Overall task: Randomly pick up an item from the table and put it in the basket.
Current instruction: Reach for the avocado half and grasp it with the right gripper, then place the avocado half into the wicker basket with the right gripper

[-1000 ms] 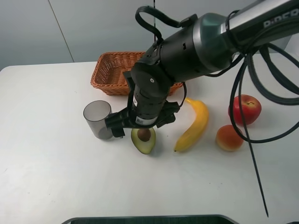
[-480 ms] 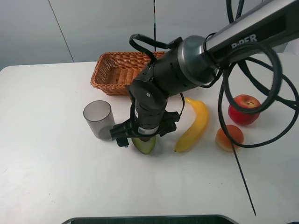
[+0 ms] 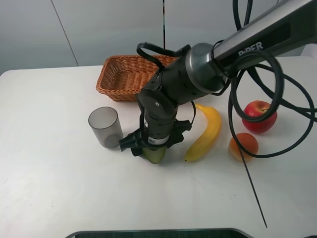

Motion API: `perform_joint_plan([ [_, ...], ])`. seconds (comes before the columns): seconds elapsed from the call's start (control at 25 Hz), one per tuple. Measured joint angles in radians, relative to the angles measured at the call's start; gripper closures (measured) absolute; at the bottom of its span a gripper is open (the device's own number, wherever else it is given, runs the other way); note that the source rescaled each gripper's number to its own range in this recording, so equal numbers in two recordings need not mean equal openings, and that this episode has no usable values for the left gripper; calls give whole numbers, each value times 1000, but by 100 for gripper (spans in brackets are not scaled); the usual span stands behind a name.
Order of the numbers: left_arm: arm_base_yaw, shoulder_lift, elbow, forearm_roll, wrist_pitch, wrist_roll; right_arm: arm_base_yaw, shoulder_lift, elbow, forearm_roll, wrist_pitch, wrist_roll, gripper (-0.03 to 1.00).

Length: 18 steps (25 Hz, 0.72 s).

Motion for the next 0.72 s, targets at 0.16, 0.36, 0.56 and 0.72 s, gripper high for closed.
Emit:
perform_joint_plan([
  [0.16, 0, 0, 0, 0, 0, 0, 0, 0, 0, 0, 6, 0, 92],
  [0.36, 0, 0, 0, 0, 0, 0, 0, 0, 0, -4, 6, 0, 92],
  [0.56, 0, 0, 0, 0, 0, 0, 0, 0, 0, -4, 17, 0, 92],
  [0.72, 0, 0, 0, 0, 0, 0, 0, -12, 0, -6, 67, -19, 92],
])
